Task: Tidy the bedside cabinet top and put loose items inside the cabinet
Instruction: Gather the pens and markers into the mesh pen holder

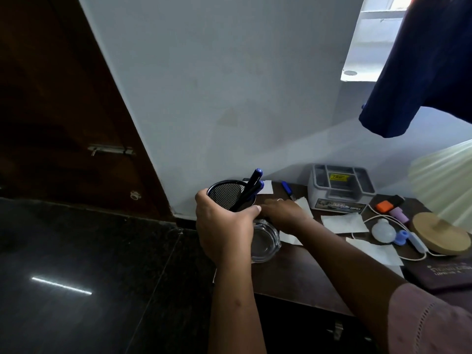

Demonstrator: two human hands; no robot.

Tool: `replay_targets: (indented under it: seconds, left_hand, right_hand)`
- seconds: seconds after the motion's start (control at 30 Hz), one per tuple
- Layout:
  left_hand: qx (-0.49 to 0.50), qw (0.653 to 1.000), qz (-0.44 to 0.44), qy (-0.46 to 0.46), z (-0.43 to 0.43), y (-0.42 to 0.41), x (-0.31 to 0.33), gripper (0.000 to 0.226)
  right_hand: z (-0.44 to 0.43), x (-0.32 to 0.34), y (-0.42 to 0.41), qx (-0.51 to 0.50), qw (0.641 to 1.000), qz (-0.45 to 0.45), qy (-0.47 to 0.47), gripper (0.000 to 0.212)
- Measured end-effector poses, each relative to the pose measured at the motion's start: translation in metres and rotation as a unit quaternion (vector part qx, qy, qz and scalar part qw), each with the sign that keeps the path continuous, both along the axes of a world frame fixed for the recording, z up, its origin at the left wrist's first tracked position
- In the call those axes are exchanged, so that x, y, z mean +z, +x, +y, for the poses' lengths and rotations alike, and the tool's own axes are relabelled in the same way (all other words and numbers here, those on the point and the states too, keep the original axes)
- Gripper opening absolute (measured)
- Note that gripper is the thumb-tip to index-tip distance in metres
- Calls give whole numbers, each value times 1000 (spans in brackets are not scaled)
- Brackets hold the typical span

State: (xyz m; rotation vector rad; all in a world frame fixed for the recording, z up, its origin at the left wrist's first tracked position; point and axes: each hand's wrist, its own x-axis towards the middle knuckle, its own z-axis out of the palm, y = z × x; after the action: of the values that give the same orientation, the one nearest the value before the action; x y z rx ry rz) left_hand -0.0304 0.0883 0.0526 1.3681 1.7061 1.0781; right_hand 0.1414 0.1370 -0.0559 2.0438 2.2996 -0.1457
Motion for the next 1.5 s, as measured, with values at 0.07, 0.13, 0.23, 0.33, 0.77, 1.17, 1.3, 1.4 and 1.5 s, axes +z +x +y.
replay_targets:
  seconds: [0.07, 0.13, 0.23, 0.33, 0.77, 1.17, 1.3, 1.4, 1.5]
  left_hand:
    - [4, 1000, -2, 3, 2, -1, 0, 86]
    - [5, 1000, 1, 5, 4, -2, -1, 87]
    - [-3, 1000, 9, 2, 3, 0, -1, 88]
    - [-13, 1000, 14, -2, 2, 2, -1, 91]
    - [-94, 996, 0, -6, -3, 8, -5, 86]
    - [-182, 982, 30, 35, -4, 5, -7, 82]
    - [-215, 974, 45, 58, -3, 6, -9, 87]
    - [-234, 968, 63, 60, -3, 8, -9, 90]
    - [-266, 959, 76, 66, -6, 10, -8, 88]
  right_hand:
    - [-2, -2, 4, 19, 1000, -12, 10, 34]
    - [-4, -2, 10, 29, 1000, -1, -6, 39]
    - [-6, -3, 13, 41, 999, -23, 3, 37]
    - [-4, -4, 9, -6, 1000, -1, 4, 27]
    - [-31, 72, 22, -273, 635, 709, 145, 13]
    - [-90, 125, 9, -151, 771, 586, 200, 22]
    - [-98, 154, 7, -86, 933, 318, 144, 23]
    - [-101, 161, 3, -114, 969, 197, 97, 11]
    - [-100, 160, -6, -104, 978, 147, 102, 18]
